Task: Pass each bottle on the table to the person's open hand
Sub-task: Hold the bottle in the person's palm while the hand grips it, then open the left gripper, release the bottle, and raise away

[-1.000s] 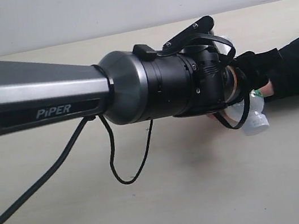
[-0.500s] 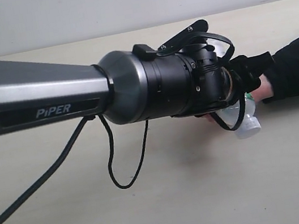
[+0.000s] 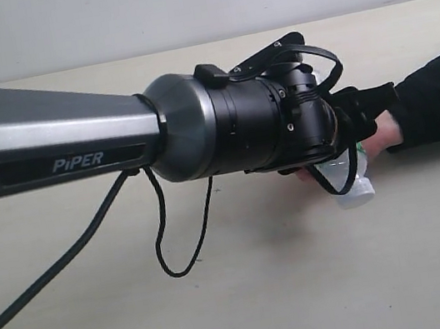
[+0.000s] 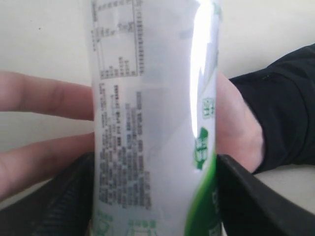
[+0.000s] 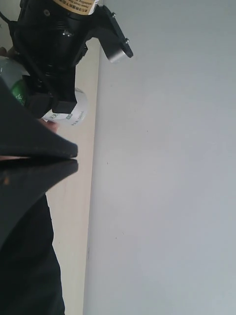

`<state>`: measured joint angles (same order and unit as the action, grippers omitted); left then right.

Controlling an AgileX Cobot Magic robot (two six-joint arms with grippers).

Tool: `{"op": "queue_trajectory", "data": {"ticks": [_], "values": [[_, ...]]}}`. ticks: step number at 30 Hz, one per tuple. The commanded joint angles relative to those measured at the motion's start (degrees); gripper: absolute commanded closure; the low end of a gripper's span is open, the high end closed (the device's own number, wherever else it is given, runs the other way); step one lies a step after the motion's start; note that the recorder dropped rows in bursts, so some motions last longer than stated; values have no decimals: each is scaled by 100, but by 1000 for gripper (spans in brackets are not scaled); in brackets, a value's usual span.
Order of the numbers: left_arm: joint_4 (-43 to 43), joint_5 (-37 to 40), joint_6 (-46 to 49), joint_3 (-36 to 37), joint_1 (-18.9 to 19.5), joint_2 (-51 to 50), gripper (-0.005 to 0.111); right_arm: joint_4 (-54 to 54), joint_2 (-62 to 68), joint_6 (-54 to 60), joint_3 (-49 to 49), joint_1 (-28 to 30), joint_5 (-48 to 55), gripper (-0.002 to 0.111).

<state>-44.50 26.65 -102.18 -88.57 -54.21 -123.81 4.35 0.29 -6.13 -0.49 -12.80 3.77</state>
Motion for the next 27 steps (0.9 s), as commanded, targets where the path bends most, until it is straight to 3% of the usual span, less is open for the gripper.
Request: {"op": "queue_trajectory", "data": {"ticks": [1,11,19,25,27], "values": [[28,-23,345,9,38,15,26,7,-29,3,17,18,3,108],[-9,113,608,9,38,62,23,7,-29,3,17,18,3,108],[-48,43,1164,-6,177,691,23,7,-29,3,17,18,3,108],[-140,62,2373,-6,234,1370,24,7,-29,3,17,18,3,108],[-140,202,2690,-6,234,1577,31,7,-29,3,17,18,3,108]]}}
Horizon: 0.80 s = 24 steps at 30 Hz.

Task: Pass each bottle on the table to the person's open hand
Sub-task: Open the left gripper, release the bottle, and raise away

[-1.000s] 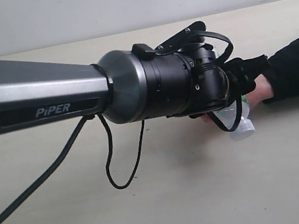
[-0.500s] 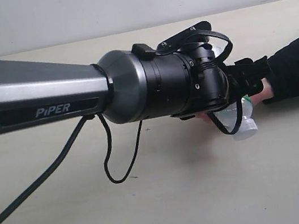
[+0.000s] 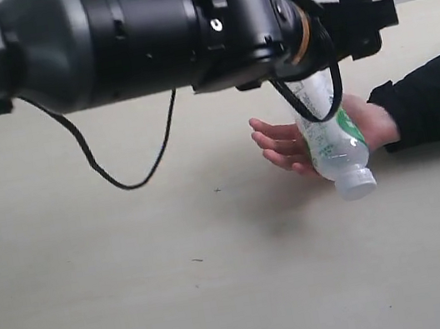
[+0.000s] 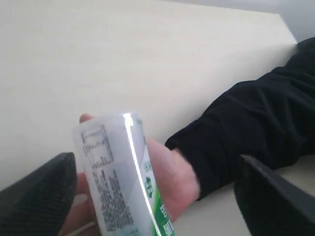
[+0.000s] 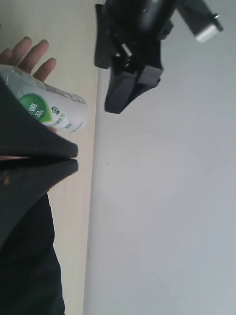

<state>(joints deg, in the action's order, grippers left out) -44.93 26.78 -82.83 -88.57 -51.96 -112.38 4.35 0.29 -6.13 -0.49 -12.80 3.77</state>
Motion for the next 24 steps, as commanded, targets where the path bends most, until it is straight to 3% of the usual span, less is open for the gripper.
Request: {"op": "queue_trajectory", "data": {"ticks": [1,3,6,9,12,17,24], "values": [[-116,301,807,-6,10,540,38,7,-29,3,17,18,3,108],[-127,559,1088,-6,10,703,60,7,-29,3,17,18,3,108],[-127,1287,1689,-6,10,977,105,7,-29,3,17,18,3,108],[-2,2023,2238,18,10,1182,107,7,-29,3,17,18,3,108],[60,2018,2729,364,-2,1422,107,7,-29,3,17,18,3,108],[-438,1042,2278,1643,-2,2142,107,7,-29,3,17,18,3,108],[-1445,-977,1234,3604,-2,3702,107,7,-29,3,17,18,3,108]]}}
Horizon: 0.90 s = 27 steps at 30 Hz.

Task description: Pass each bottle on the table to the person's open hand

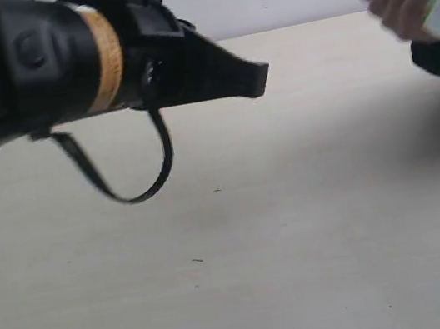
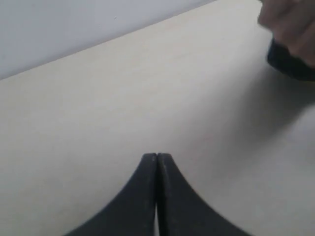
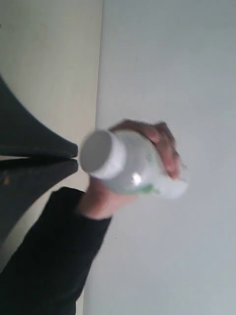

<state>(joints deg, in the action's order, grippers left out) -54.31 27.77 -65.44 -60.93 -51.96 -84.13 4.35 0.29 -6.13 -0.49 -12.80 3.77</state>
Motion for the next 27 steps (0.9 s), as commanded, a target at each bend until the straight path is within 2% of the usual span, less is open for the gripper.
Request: {"op": "queue_trajectory", "data": {"ticks": [1,5,10,18,22,24,27], "values": [[-507,-1249,-516,1029,-2,1121,107,7,-29,3,17,18,3,108],[-507,-1390,-516,1513,-2,1890,107,7,-29,3,17,18,3,108],[-507,-1355,-516,1649,-2,2356,107,7,-29,3,17,18,3,108],[-507,-1346,-386,1649,-2,2452,107,7,-29,3,17,18,3,108],[-201,-1362,-373,1649,-2,2452,107,7,-29,3,17,18,3,108],[-125,-1183,-372,1661,-2,2452,107,7,-29,3,17,18,3,108],[730,-367,-372,1774,5,2452,107,7,-29,3,17,18,3,108]]}}
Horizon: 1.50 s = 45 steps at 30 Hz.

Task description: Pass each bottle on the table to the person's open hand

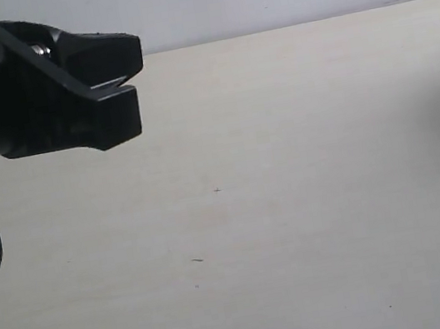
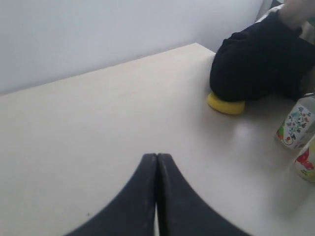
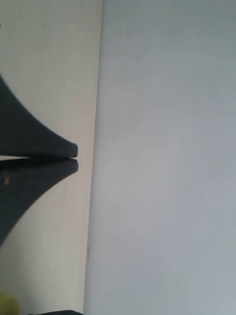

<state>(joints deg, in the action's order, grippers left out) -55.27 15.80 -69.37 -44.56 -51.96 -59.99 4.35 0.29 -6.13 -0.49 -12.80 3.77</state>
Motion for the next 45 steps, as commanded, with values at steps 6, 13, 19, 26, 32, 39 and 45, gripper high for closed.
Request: {"op": "queue_trajectory", "data": {"ticks": [6,13,19,26,32,39,45], "values": [[2337,1211,295,1102,1038,890,107,7,-29,3,17,18,3,108],[2891,1211,319,2234,3175,2836,107,7,-29,3,17,18,3,108],[2918,1211,319,2584,4419,4592,107,7,-29,3,17,18,3,108],[2921,561,124,3585,4666,5844,107,7,-29,3,17,18,3,108],[3022,-525,112,4456,4893,5999,107,7,-29,3,17,18,3,108],[3110,-433,112,4456,4903,5999,107,7,-29,3,17,18,3,108],[3436,-550,112,4456,4903,5999,107,7,-29,3,17,18,3,108]]}}
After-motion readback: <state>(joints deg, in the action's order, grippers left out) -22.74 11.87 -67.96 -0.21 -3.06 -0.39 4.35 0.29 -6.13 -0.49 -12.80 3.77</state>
